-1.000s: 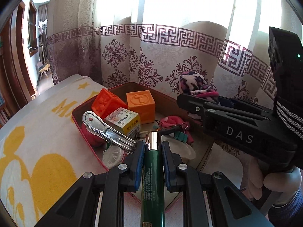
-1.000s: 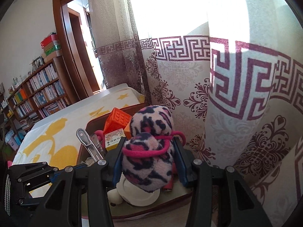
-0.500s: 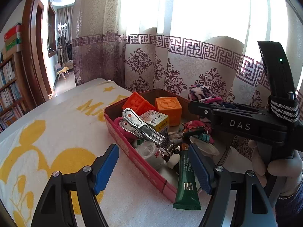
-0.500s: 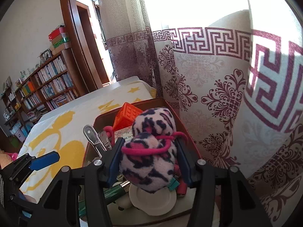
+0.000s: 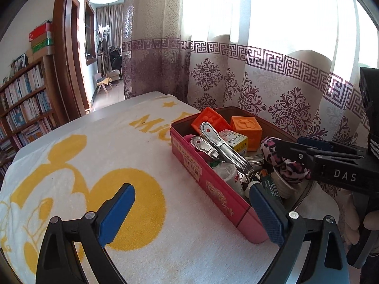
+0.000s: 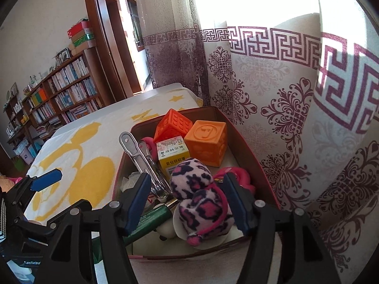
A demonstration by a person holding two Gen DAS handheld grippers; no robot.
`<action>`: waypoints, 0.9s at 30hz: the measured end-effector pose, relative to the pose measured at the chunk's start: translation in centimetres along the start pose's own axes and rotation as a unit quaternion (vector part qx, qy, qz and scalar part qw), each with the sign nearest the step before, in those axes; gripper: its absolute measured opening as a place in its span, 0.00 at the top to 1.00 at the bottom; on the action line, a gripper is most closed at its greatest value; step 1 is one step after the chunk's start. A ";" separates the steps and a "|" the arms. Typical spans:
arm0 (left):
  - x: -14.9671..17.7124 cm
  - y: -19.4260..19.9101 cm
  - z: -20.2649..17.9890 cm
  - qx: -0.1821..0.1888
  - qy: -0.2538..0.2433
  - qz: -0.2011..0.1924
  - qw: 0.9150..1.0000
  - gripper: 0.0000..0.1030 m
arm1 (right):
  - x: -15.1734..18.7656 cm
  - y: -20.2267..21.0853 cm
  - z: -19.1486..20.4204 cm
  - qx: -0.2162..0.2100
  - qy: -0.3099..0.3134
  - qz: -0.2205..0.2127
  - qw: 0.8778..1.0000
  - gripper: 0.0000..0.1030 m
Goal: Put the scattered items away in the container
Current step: 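Carry the tube and plush over the red box with both tools, then open both tools to drop the plush and tube into the red box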
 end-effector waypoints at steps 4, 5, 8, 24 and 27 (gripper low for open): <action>0.6 0.2 0.5 -0.008 0.000 0.004 1.000 0.04 | 0.5 0.4 0.6 0.014 0.010 0.010 1.000 0.34; 0.7 0.4 0.7 -0.009 0.000 0.003 1.000 0.04 | 0.6 0.5 0.9 0.012 0.011 0.014 1.000 0.34; 1.1 0.8 1.5 -0.012 0.007 0.003 1.000 0.04 | 1.0 -0.2 1.7 -0.009 0.003 0.023 1.000 0.34; 2.4 1.9 2.5 -0.015 0.028 0.015 0.999 0.04 | 0.9 0.8 4.2 0.027 0.055 0.023 0.998 0.23; 2.2 1.9 2.1 -0.022 0.027 0.015 0.999 0.01 | 1.8 3.3 4.1 0.063 0.084 0.022 0.994 0.21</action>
Point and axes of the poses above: each gripper's, at about its wrist camera, not at the fingertips, and y roughly against the way its jaws point, z to its left, x to its underside, the point moved 4 cm from there along -y, roughly the way its jaws point, and after that the axes turned 14 degrees about -x, right-handed, at the moved point
